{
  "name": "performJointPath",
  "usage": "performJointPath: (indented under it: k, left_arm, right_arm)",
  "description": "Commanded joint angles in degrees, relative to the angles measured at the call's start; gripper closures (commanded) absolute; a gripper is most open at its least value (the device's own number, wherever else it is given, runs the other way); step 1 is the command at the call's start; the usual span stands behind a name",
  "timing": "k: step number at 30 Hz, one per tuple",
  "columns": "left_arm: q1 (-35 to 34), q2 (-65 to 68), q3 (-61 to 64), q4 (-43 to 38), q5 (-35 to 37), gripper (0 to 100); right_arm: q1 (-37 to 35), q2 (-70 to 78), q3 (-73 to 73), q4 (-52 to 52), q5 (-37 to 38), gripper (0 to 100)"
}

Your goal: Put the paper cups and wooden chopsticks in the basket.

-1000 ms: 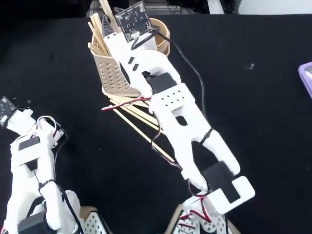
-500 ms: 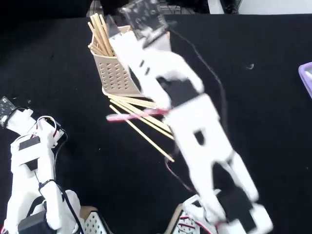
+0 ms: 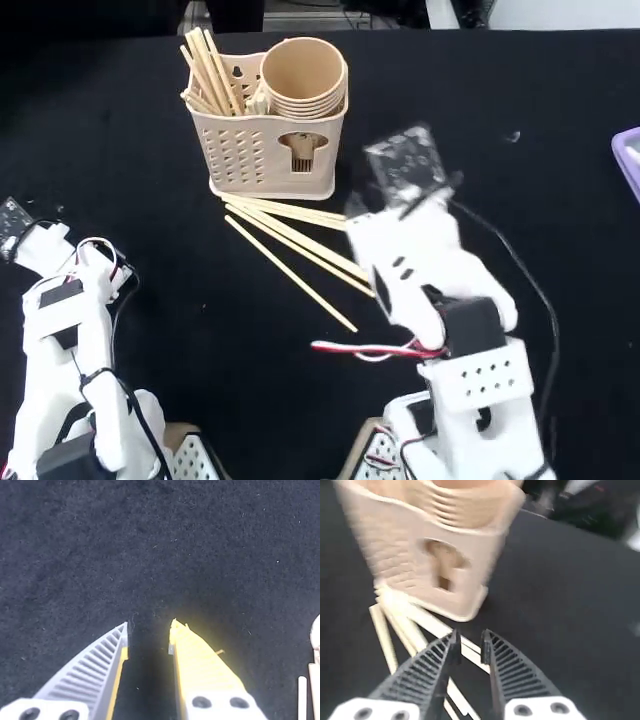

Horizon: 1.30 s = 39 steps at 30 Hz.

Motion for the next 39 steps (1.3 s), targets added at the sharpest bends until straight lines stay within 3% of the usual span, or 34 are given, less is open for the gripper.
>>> performJointPath:
  k: [1, 8, 14, 20, 26, 35, 39]
  left_arm:
    - [0.66, -0.97, -3.38, -0.79, 0.09, 86]
    - [0.66, -0.97, -3.38, -0.88, 0.09, 86]
    - [0.66, -0.97, -3.38, -0.88, 0.09, 86]
    - [0.66, -0.97, -3.38, -0.88, 0.09, 86]
    - [0.75, -0.97, -3.38, -0.88, 0.09, 86]
    - [4.00, -0.97, -3.38, -0.88, 0.09, 86]
    - [4.26, -0.97, -3.38, -0.88, 0.09, 86]
  right_arm:
    - [6.33, -1.19, 8.31, -9.32, -7.30, 92.0]
    - [9.23, 7.52, 11.56, -16.00, -10.99, 91.3]
    - [9.23, 20.18, 9.63, -19.60, -11.16, 79.0]
    - [11.25, 30.73, 8.66, -31.56, -11.43, 82.8]
    - [12.66, 38.64, 8.31, -42.02, -21.45, 90.5]
    - [8.70, 50.86, 0.04, -42.46, -21.71, 76.6]
    - [8.62, 57.45, -4.00, -42.46, -21.71, 77.9]
